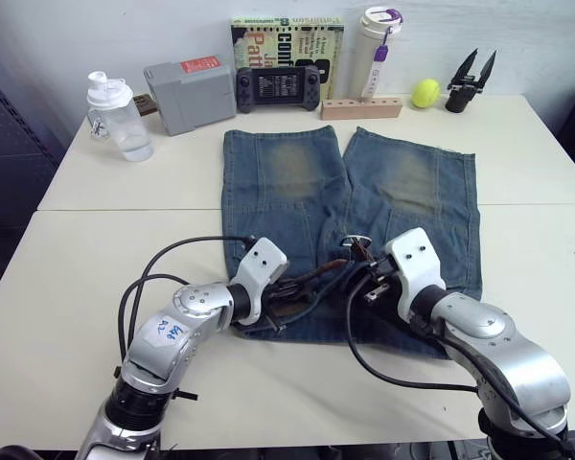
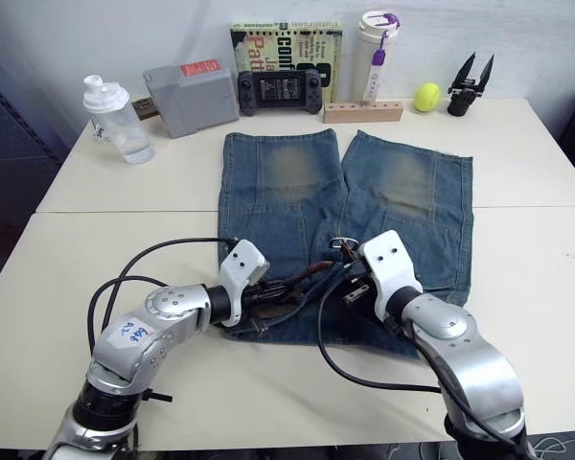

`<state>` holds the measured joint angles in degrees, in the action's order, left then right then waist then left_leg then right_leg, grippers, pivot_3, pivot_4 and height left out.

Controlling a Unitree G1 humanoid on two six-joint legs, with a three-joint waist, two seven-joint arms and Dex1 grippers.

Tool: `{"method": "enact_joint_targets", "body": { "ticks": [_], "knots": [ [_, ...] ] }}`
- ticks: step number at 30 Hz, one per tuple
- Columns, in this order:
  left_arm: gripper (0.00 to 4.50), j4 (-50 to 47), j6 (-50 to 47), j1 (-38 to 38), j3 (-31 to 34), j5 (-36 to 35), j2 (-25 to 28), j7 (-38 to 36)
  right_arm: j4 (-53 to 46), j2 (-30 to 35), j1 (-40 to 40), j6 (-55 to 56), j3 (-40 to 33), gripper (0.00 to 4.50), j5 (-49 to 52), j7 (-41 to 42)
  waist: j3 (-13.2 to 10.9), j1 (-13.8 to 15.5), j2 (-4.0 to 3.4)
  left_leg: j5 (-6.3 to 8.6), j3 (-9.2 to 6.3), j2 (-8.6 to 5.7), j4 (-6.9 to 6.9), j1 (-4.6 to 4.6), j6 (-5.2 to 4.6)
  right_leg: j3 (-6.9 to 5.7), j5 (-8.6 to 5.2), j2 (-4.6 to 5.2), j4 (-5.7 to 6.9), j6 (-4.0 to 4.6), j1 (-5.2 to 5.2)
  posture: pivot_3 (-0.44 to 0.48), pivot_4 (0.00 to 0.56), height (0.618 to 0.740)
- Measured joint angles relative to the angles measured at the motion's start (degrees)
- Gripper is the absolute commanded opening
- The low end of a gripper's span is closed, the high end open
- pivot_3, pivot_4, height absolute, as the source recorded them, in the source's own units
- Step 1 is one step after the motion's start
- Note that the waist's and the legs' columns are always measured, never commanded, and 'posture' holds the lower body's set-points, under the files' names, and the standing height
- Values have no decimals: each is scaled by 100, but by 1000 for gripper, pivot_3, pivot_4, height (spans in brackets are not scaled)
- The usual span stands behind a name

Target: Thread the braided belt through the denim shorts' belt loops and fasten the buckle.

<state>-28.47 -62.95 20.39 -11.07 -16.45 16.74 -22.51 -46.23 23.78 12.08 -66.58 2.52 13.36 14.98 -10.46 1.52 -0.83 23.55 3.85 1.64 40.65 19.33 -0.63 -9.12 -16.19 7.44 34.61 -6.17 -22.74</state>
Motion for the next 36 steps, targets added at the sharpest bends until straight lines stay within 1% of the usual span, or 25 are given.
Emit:
{"method": "enact_joint_targets", "body": {
  "ticks": [4,16,17,21,26,30,33,36],
  "knots": [
    [0,48,-356,160,107,78,-216,403,-126,-72,-102,-32,168,43,-27,-196,1,-11,-1,0,1,1,-2,-2,0,1,0,-1,1,0,0,0,150,731],
    [0,220,-522,320,38,84,-365,624,-177,-96,-65,-105,284,43,-10,-268,1,-17,-1,0,3,2,-4,-3,1,1,0,-2,0,0,-1,0,150,731],
    [0,234,-530,335,24,84,-401,634,-178,-32,0,-104,341,43,-5,-230,1,-17,-1,0,3,2,-3,-3,1,2,0,-2,0,0,0,0,150,731],
    [0,394,-441,425,-15,83,-435,594,-286,552,63,-68,815,43,8,97,1,-13,0,0,1,2,-5,-4,0,0,0,-3,-4,0,0,0,150,731],
    [0,465,-212,437,-112,87,-326,451,-280,571,43,-47,826,43,16,226,2,-10,0,0,2,1,-4,-3,0,1,0,-1,-4,0,0,0,150,731],
    [0,474,-52,434,-216,87,-235,298,-270,837,51,99,848,43,16,443,2,-11,0,0,0,2,-5,-1,1,-1,0,-2,-7,0,0,0,150,731],
    [0,474,168,435,-398,94,-60,97,-227,1168,141,253,1003,43,-21,608,2,-15,0,0,1,3,-6,-2,0,-1,0,-2,-8,0,-1,0,150,731],
    [0,474,251,500,-553,94,92,-148,-67,1280,299,386,1152,43,-126,660,2,-11,0,0,2,2,-6,-1,1,-1,0,-1,-9,0,-1,0,150,731]
  ]
}}
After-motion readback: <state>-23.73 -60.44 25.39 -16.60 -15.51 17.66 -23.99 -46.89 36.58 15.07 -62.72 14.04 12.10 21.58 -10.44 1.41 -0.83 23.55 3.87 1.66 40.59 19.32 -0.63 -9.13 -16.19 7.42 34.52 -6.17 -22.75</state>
